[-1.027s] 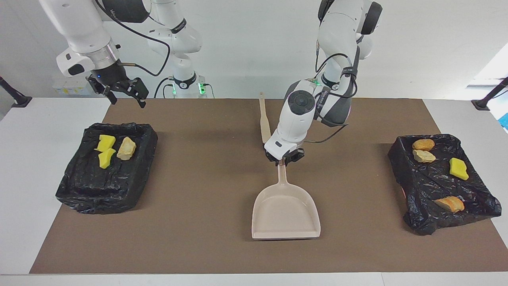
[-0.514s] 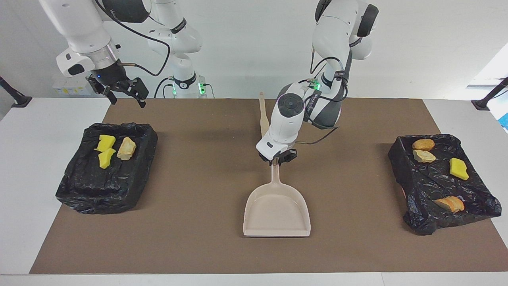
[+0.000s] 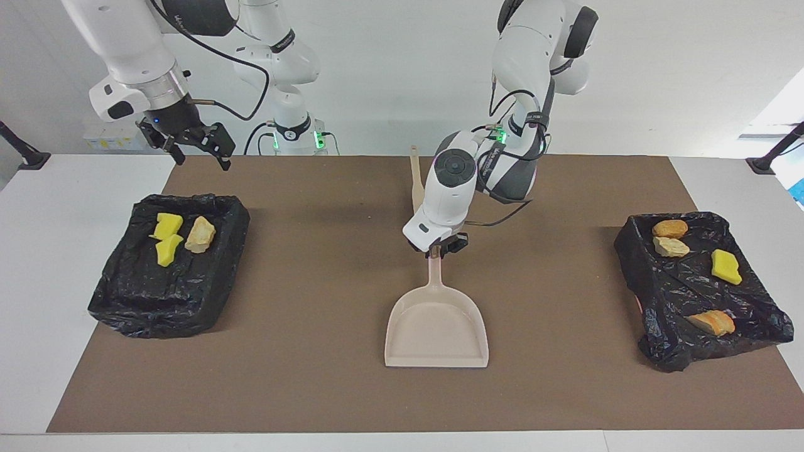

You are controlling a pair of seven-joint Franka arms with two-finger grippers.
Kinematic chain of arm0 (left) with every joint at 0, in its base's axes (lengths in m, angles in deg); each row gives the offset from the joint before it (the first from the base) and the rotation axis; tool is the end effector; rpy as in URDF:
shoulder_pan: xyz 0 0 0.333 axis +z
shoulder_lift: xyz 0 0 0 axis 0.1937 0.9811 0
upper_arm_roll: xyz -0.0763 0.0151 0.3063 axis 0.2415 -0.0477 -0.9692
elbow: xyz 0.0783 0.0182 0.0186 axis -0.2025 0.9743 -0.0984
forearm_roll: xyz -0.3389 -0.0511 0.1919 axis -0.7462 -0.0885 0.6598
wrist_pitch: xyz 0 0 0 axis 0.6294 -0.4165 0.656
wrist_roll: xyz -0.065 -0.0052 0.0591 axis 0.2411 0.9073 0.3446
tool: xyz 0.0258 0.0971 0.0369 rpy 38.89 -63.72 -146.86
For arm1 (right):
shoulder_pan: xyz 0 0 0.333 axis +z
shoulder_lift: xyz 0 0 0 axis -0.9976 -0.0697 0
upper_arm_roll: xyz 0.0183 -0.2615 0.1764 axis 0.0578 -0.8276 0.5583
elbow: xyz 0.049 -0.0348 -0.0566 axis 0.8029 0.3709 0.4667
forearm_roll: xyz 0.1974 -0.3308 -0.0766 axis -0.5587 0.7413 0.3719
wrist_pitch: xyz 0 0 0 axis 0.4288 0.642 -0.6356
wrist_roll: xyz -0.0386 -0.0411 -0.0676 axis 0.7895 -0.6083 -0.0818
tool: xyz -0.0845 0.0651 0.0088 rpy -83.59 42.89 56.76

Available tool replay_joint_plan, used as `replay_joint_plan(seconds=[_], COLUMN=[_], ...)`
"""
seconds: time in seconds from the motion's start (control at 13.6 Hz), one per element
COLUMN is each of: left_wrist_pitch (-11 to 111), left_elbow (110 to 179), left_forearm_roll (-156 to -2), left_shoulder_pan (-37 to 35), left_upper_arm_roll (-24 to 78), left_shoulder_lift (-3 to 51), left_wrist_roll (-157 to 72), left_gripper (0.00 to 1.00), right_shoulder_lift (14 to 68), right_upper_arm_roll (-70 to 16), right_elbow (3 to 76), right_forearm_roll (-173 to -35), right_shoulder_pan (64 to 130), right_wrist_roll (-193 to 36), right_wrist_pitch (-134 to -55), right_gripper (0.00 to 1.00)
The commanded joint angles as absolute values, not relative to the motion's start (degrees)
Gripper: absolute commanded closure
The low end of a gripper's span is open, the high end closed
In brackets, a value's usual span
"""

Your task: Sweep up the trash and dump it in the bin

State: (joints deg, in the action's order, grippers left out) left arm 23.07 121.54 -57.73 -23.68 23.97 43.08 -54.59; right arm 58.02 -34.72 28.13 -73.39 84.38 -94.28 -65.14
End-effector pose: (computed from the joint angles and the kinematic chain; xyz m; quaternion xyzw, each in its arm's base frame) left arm 0.5595 -0.4011 0.3701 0.9974 -0.0522 -0.0479 0.0146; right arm 0.5392 -0.0198 0.6224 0.9961 -0.0857 -0.0203 0.0009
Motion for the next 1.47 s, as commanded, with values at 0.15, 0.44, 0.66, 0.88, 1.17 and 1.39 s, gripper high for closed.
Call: replay_joint_plan(seconds=[0.15, 0.44, 0.66, 0.88, 1.17, 1.39], left_wrist_pitch=[22.62, 22.54, 23.32, 22.89, 17.45, 11.23], left_elbow=[122.20, 122.64, 127.37, 132.82, 132.31, 128.29], left_forearm_roll=[-57.77, -56.03, -52.94, -53.03, -53.20, -53.47], left_shoulder_pan=[-23.91, -23.02, -18.65, -12.85, -6.51, -2.56], left_upper_arm_roll=[22.50, 18.99, 18.81, 18.90, 18.64, 18.46], left_shoulder_lift=[39.57, 36.67, 31.76, 24.56, 18.04, 16.45], left_wrist_roll=[-55.41, -54.27, -50.16, -40.33, -29.07, -23.42], left_gripper=[0.00, 0.00, 0.00, 0.00, 0.00, 0.00], right_shoulder_lift=[59.05, 59.05, 59.05, 59.05, 59.05, 59.05], right_upper_arm_roll=[-34.59, -34.59, -34.59, -34.59, -34.59, -34.59], right_elbow=[29.33, 29.33, 29.33, 29.33, 29.33, 29.33], right_forearm_roll=[-74.72, -74.72, -74.72, -74.72, -74.72, -74.72], right_shoulder_pan=[83.98, 83.98, 83.98, 83.90, 83.98, 83.98], right_wrist_roll=[-92.79, -92.79, -92.79, -92.79, -92.71, -92.79], right_wrist_pitch=[-66.50, -66.49, -66.50, -66.50, -66.49, -66.50], right_gripper=[0.00, 0.00, 0.00, 0.00, 0.00, 0.00])
